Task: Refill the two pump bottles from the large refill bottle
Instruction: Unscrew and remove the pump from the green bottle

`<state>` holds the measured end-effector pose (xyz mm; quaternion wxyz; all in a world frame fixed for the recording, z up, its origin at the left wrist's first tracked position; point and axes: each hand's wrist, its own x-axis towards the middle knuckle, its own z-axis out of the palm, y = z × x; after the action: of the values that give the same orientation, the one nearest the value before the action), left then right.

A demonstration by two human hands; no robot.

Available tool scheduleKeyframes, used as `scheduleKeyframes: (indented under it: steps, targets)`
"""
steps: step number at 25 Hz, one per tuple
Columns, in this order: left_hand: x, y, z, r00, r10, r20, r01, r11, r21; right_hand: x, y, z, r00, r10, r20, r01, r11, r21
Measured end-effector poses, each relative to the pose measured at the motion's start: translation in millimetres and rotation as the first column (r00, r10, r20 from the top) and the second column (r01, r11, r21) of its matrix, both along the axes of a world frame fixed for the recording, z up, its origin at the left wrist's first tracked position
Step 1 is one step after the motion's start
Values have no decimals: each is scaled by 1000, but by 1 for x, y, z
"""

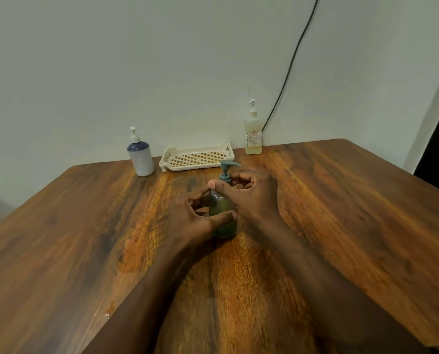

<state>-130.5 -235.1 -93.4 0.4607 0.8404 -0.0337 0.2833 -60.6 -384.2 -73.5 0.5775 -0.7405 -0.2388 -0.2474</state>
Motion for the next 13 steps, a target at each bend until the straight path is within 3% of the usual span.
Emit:
scheduleKeyframes:
  steps: [4,7,10,13]
  targets:
    - [-5,14,1,997,-79,-16,80,996,38,0,-1,4,991,129,31,-125,985,-116]
    - [-12,13,5,998,-67,-16,67,997,43,-1,-3,3,965,254,-67,-261,957,-131]
    - [-14,12,9,999,-52,1,51,998,42,-6,-3,-1,989,145,-10,-145,979,-140]
    - [-14,12,9,999,-41,20,41,999,32,-8,-2,-5,996,91,-2,-91,996,-14]
